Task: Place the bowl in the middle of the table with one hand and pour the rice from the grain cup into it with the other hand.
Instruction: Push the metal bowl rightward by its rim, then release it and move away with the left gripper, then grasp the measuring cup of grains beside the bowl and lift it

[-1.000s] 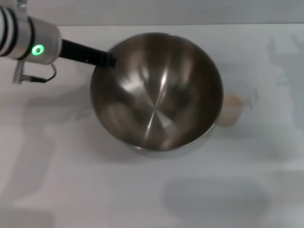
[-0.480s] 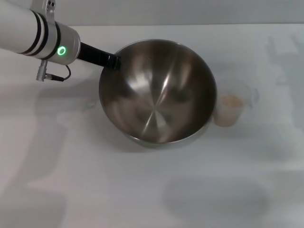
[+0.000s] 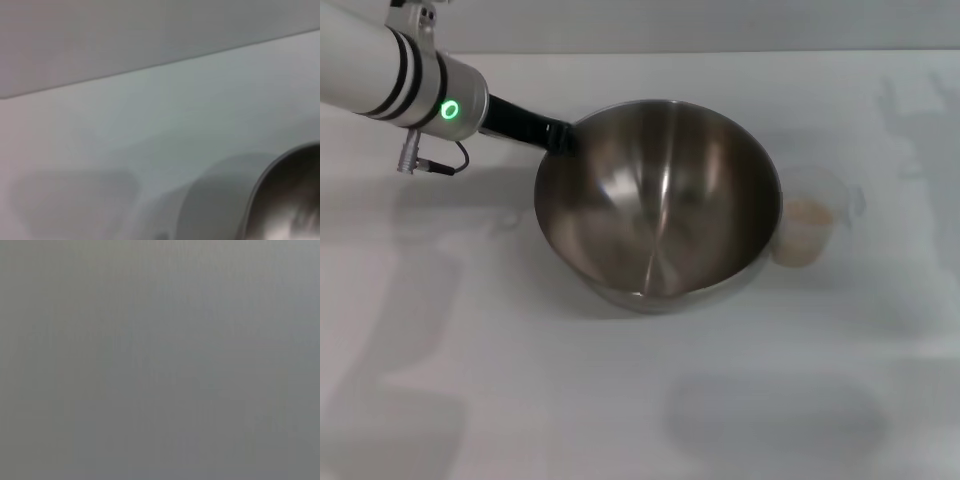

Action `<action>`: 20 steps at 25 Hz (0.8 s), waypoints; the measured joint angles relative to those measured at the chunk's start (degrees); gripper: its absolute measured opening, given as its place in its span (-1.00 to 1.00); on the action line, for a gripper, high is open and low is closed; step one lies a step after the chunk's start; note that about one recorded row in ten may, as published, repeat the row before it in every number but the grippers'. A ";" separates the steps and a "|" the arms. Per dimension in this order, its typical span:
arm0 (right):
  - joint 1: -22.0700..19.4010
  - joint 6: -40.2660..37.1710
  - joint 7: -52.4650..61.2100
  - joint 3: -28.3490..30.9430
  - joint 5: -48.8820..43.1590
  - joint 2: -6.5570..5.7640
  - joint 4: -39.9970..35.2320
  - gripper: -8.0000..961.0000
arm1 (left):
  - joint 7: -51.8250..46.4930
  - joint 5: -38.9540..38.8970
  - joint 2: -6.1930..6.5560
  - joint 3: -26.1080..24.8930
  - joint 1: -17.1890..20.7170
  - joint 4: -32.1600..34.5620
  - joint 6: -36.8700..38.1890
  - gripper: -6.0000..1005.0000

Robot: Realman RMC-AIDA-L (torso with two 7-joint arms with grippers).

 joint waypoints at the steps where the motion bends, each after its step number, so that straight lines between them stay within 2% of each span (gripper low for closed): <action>1: 0.00 0.00 0.00 0.00 0.00 0.00 0.00 0.38 | 0.00 0.00 0.00 0.00 0.00 0.00 0.00 -0.75; 3: -0.03 0.00 0.00 -0.02 -0.05 0.00 0.00 0.38 | 0.23 -0.05 -0.04 -0.23 0.30 -1.00 0.01 -0.74; 6: -0.03 0.01 0.00 -0.08 -0.12 0.00 0.01 0.38 | 0.39 -0.06 -0.04 -0.41 1.68 -4.58 0.12 -0.48; 9: 0.06 0.01 -0.01 -0.14 -0.18 0.00 0.01 0.38 | 0.69 -0.12 -0.16 -0.45 6.24 -12.56 4.49 -0.21; 10: 0.11 0.01 -0.02 -0.19 -0.23 0.00 0.01 0.38 | 2.21 -0.25 -0.33 0.24 11.45 -18.17 13.09 -0.12; 11: 0.11 0.01 -0.02 -0.19 -0.23 0.00 0.01 0.38 | 2.21 -0.25 -0.33 0.24 11.45 -18.17 13.09 -0.03; 12: 0.15 0.01 -0.02 -0.20 -0.25 0.00 0.01 0.38 | 3.83 -0.30 -0.33 1.40 14.50 -19.92 19.71 0.06; 13: 0.15 0.01 -0.02 -0.20 -0.25 0.00 0.01 0.38 | 4.62 -0.27 -0.33 1.99 15.87 -20.26 22.88 0.15; 14: 0.17 0.02 -0.02 -0.20 -0.25 0.00 0.00 0.38 | 6.27 -0.26 -0.30 3.71 18.65 -20.50 30.89 0.15; 15: 0.23 0.01 -0.02 -0.20 -0.25 0.00 0.01 0.38 | 7.05 -0.26 -0.29 4.62 20.13 -20.46 35.60 0.14; 16: 0.23 0.01 -0.02 -0.20 -0.25 0.00 0.01 0.38 | 7.05 -0.26 -0.29 4.62 20.13 -20.46 35.60 0.14; 17: 0.25 0.01 -0.02 -0.20 -0.25 0.00 0.04 0.38 | 8.35 -0.31 -0.24 9.94 25.76 -17.62 57.62 0.14; 20: 0.00 0.02 -0.02 -0.18 -0.30 0.01 0.17 0.38 | 5.72 -0.19 -0.10 13.95 28.56 -13.99 74.13 0.13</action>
